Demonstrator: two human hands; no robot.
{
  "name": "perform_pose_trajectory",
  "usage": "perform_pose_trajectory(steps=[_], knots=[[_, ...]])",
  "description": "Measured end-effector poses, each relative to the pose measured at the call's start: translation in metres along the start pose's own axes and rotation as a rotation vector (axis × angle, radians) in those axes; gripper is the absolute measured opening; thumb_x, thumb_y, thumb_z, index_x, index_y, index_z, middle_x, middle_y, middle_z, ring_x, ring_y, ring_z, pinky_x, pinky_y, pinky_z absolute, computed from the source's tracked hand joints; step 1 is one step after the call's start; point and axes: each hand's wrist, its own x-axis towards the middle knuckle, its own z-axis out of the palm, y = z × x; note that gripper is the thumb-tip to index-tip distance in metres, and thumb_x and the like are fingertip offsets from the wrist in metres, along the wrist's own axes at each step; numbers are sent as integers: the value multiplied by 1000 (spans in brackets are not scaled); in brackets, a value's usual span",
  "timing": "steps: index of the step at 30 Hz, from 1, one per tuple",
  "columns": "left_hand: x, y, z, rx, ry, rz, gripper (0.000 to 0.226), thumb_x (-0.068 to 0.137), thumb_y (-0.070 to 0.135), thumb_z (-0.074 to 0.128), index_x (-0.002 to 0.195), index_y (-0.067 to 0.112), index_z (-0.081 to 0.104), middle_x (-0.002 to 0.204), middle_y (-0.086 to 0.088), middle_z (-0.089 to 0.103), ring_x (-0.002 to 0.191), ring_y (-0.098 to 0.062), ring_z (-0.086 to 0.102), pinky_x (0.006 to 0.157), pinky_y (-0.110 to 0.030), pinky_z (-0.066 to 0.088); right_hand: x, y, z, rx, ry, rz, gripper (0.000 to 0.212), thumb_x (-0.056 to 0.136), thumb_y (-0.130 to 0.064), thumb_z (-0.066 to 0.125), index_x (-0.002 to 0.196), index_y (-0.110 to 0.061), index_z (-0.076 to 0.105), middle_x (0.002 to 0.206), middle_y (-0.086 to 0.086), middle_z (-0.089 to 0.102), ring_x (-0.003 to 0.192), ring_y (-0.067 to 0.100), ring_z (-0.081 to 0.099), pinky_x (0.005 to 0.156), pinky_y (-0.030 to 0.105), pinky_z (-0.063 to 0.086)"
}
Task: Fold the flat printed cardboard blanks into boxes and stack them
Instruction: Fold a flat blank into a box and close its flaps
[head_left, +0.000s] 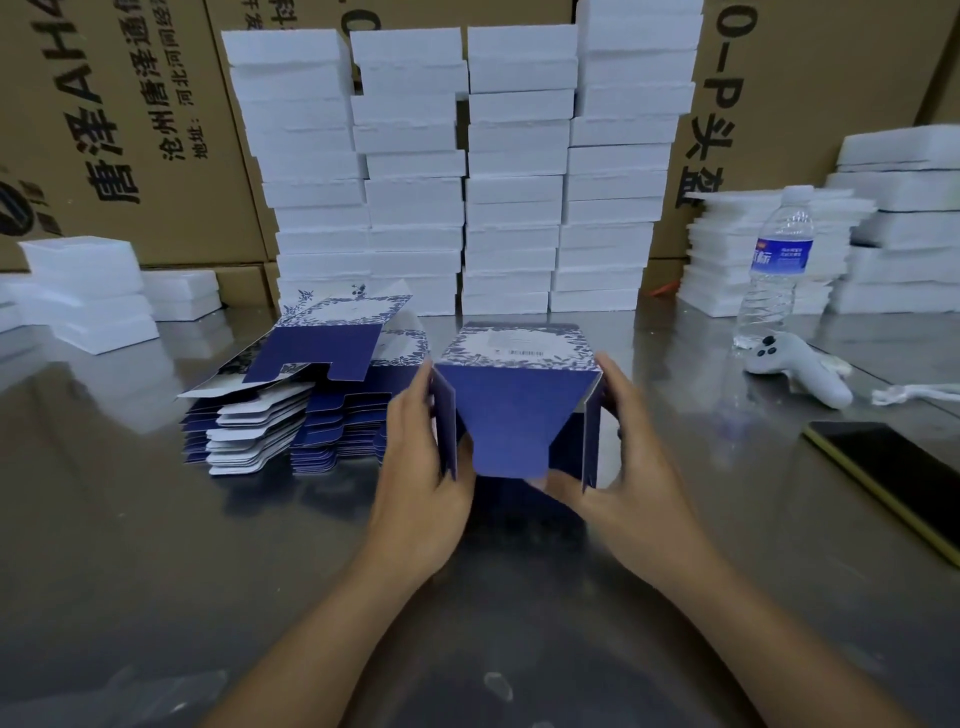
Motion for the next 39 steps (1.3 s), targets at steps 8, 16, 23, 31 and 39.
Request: perform_pose_trajectory(steps=[8, 16, 23, 31, 39], knots=[[-7, 13, -6, -207, -94, 83, 88, 71, 67, 64, 139, 59, 9, 145, 38, 22, 133, 16, 23, 98, -2, 31, 2, -1, -7, 133, -135, 70, 121, 47, -92, 55, 148, -44, 9, 145, -35, 28, 136, -6, 27, 112, 27, 32], [-7, 16, -7, -290, 13, 11, 36, 74, 65, 51, 103, 44, 50, 88, 33, 49, 88, 6, 49, 78, -4, 36, 6, -5, -7, 331, -76, 215, 112, 32, -100, 41, 132, -52, 26, 125, -46, 40, 116, -27, 35, 95, 10, 38], [-9, 16, -8, -187, -134, -37, 69, 60, 63, 67, 123, 48, 41, 120, 9, 47, 110, -8, 48, 88, -9, 40, 9, -3, -12, 543, 54, 326, 30, 91, -39, 46, 117, -38, 60, 123, -21, 61, 117, -5, 53, 83, 27, 43], [-7, 10, -11, -53, -308, 9, 113, 43, 48, 89, 128, 62, 16, 151, 16, 15, 139, -8, 28, 110, -42, 36, 7, -8, -7, 505, 168, 297, 48, 79, -39, 53, 124, -25, 55, 119, -13, 64, 107, -3, 60, 89, 25, 53], [-8, 20, -8, -264, -100, -52, 69, 60, 65, 75, 116, 40, 42, 106, 30, 56, 99, 6, 56, 79, -10, 44, 6, 3, -6, 379, 137, 210, 45, 71, -49, 58, 111, -27, 59, 114, -13, 66, 111, 4, 59, 86, 20, 48]])
